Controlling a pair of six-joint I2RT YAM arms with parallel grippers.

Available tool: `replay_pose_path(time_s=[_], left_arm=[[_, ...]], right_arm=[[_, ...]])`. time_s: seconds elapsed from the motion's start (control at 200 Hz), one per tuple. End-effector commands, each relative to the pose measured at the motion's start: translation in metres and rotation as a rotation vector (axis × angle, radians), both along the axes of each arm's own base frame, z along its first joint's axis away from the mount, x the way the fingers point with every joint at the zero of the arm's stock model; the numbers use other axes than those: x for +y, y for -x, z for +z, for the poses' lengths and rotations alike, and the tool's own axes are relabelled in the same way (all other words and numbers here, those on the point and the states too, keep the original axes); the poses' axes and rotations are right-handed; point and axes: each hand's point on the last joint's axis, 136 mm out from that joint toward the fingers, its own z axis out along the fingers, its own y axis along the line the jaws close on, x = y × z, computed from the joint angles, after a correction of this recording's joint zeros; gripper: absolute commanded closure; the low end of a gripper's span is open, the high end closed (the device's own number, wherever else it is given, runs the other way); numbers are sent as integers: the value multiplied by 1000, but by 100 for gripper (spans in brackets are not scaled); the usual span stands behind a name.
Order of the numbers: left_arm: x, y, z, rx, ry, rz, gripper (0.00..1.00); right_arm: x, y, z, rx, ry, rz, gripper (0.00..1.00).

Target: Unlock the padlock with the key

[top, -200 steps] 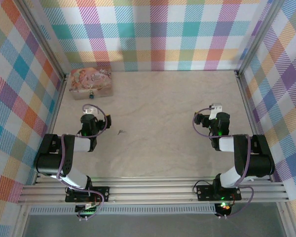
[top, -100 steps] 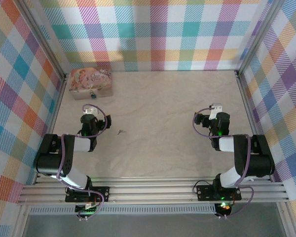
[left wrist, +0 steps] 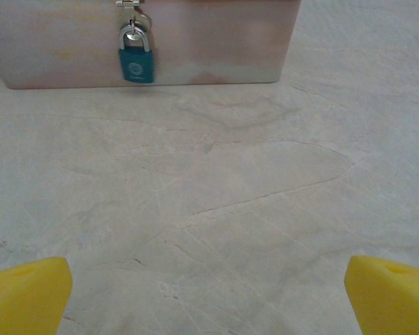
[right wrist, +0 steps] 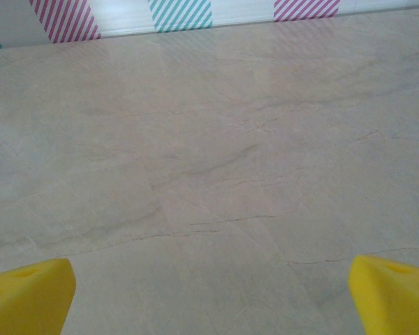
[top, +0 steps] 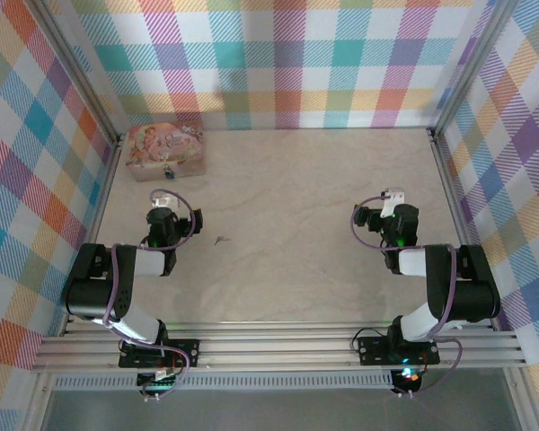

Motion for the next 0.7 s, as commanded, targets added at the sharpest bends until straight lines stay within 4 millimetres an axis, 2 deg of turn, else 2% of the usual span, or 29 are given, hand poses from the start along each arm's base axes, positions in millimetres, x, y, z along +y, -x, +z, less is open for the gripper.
replay_pose_path(time_s=[0.0, 0.695], left_arm=[[-3, -2, 5, -30, 20, -5, 0], [-3, -2, 5, -32, 20, -6, 0]], right_arm=[[-2, -3, 0, -6, 18, 1, 0], [-2, -2, 1, -6, 19, 0, 0]])
